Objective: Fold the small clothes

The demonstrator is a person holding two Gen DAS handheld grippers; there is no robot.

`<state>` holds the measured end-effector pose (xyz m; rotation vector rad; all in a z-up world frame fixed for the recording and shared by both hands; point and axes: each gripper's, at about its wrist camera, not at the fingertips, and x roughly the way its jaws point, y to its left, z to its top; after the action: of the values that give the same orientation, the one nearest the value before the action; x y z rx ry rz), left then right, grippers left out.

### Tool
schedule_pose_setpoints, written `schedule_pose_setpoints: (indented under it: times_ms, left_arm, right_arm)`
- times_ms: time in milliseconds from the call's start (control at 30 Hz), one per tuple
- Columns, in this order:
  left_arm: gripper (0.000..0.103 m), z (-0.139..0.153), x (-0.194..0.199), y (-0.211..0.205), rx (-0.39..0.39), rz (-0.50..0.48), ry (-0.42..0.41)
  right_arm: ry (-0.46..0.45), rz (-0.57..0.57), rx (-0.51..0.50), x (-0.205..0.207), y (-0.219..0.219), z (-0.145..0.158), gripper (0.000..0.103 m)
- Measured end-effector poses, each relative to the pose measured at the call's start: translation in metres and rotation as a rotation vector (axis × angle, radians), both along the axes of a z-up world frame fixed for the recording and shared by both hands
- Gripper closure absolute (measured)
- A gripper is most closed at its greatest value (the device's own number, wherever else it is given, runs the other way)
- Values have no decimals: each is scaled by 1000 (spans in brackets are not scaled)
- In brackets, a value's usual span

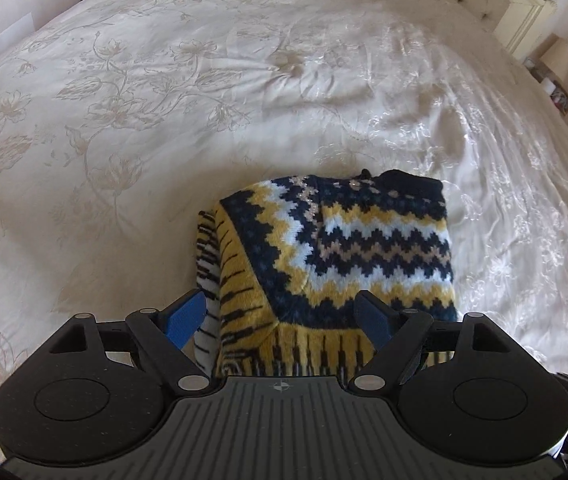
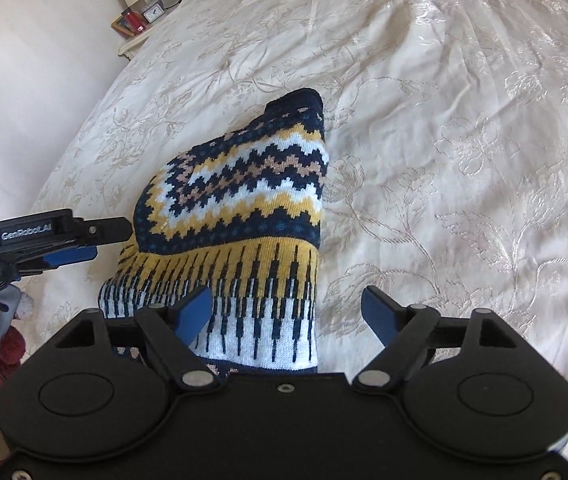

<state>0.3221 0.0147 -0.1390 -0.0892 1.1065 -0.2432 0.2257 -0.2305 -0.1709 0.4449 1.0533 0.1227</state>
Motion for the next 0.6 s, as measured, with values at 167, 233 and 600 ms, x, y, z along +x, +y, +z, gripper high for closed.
schedule_pose_setpoints:
  times_ms: [167, 233, 600]
  left_arm:
    - [21, -44, 11, 12, 111, 52, 93]
    - [19, -60, 5, 27, 56, 88, 134]
    - [15, -64, -15, 48, -31, 147, 133]
  right_arm:
    - [2, 13, 0, 11, -4, -6, 20]
    - [1, 18, -4, 18, -8, -8, 19]
    - [-1, -16, -14, 81, -28, -26, 19]
